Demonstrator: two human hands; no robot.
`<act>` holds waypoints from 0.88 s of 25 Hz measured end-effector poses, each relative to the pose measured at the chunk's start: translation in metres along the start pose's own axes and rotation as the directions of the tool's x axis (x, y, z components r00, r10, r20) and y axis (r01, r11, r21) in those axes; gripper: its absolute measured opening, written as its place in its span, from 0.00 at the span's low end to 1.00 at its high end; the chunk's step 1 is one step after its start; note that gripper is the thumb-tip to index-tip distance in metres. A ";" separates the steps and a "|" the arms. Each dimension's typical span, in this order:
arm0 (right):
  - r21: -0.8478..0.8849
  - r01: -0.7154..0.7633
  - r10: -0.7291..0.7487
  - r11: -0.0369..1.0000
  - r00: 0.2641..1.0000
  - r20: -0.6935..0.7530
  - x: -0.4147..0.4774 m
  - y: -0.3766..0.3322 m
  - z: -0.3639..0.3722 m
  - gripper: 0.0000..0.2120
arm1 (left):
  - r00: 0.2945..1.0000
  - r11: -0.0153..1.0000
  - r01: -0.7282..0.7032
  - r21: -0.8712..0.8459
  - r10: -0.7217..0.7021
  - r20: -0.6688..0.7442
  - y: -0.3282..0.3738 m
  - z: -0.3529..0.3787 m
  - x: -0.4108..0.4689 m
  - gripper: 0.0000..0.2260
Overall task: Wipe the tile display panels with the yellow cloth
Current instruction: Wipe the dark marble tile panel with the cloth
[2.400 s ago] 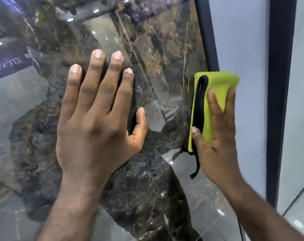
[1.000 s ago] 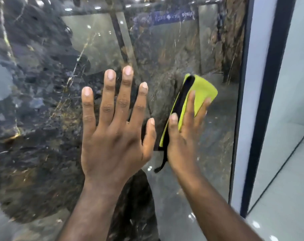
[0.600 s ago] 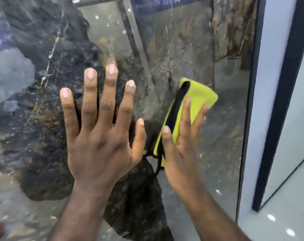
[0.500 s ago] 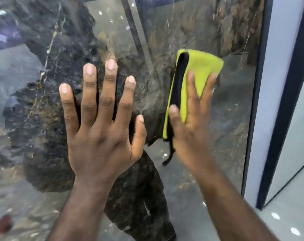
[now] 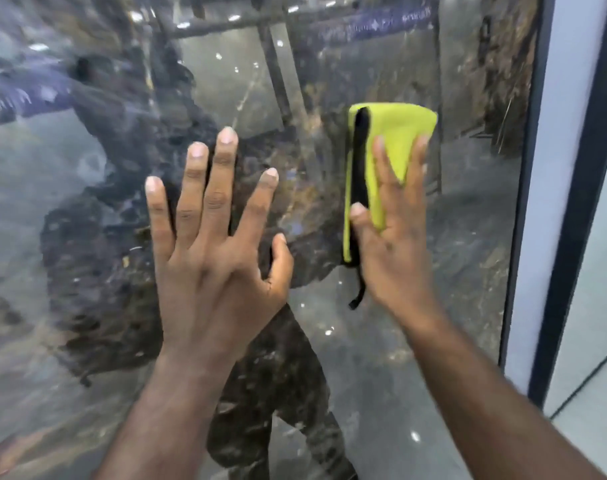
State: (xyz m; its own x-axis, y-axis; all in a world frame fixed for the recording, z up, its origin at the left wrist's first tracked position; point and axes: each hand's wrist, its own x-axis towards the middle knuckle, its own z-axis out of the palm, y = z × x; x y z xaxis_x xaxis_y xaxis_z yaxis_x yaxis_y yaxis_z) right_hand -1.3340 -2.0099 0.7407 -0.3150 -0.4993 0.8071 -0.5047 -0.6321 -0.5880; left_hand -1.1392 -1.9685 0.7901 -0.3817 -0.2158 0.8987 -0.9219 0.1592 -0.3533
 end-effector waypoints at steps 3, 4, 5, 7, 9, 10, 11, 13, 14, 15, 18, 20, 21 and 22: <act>0.140 -0.411 0.433 0.901 0.876 -0.214 -0.020 -0.010 0.023 0.35 | 0.999 1.000 -0.007 -0.014 0.007 0.033 -0.044 -0.028 -0.024 0.27; 0.140 -0.464 0.484 0.875 0.851 -0.206 -0.048 -0.034 0.042 0.36 | 0.999 1.000 -0.021 -0.022 0.022 0.045 -0.058 -0.035 -0.033 0.28; 0.085 -0.420 0.429 0.903 0.889 -0.160 -0.077 -0.062 0.062 0.36 | 0.997 0.999 -0.043 -0.026 0.044 0.059 -0.072 -0.041 -0.041 0.29; 0.017 -0.150 0.150 0.989 0.988 -0.020 -0.105 -0.104 0.085 0.36 | 0.993 0.996 -0.087 -0.022 0.088 0.078 -0.097 -0.050 -0.058 0.30; -0.033 0.032 -0.033 0.999 0.999 -0.029 -0.081 -0.109 0.083 0.35 | 0.992 0.995 -0.094 -0.043 0.098 0.078 -0.113 -0.056 -0.072 0.31; -0.045 0.003 -0.008 0.999 0.994 -0.106 -0.069 -0.103 0.080 0.34 | 0.991 0.993 -0.102 -0.053 0.106 0.084 -0.121 -0.057 -0.080 0.31; -0.025 -0.095 0.088 0.995 0.976 -0.197 -0.062 -0.093 0.078 0.34 | 0.987 0.991 -0.123 -0.049 0.127 0.095 -0.126 -0.058 -0.086 0.32; 0.071 -0.353 0.358 0.933 0.885 -0.298 -0.081 -0.092 0.084 0.36 | 0.978 0.984 -0.176 -0.029 0.178 0.112 -0.130 -0.057 -0.097 0.33; 0.092 -0.413 0.422 0.906 0.865 -0.273 -0.101 -0.101 0.094 0.36 | 0.976 0.982 -0.187 -0.025 0.189 0.112 -0.129 -0.056 -0.099 0.33; 0.071 -0.398 0.403 0.915 0.888 -0.222 -0.119 -0.115 0.104 0.36 | 0.975 0.981 -0.191 -0.019 0.192 0.108 -0.129 -0.055 -0.100 0.33; 0.019 -0.148 0.149 0.989 0.985 -0.084 -0.123 -0.140 0.110 0.35 | 0.975 0.980 -0.197 -0.006 0.197 0.104 -0.129 -0.053 -0.101 0.33; -0.069 -0.077 0.069 0.995 0.992 -0.103 -0.099 -0.123 0.100 0.34 | 0.976 0.980 -0.197 -0.006 0.197 0.094 -0.129 -0.051 -0.104 0.32; -0.062 -0.127 0.116 0.990 0.980 -0.159 -0.092 -0.107 0.094 0.34 | 0.977 0.981 -0.193 -0.004 0.193 0.088 -0.129 -0.050 -0.105 0.32; -0.008 -0.227 0.220 0.974 0.951 -0.218 -0.093 -0.094 0.090 0.34 | 0.979 0.983 -0.185 0.000 0.185 0.084 -0.128 -0.049 -0.106 0.31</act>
State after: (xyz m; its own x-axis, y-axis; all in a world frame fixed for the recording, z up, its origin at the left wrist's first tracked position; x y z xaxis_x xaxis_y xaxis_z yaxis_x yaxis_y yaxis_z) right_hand -1.1845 -1.9574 0.7166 -0.5852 -0.4847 0.6501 -0.4264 -0.4979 -0.7551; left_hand -0.9774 -1.9189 0.7533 -0.5497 -0.2625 0.7931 -0.8351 0.1966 -0.5138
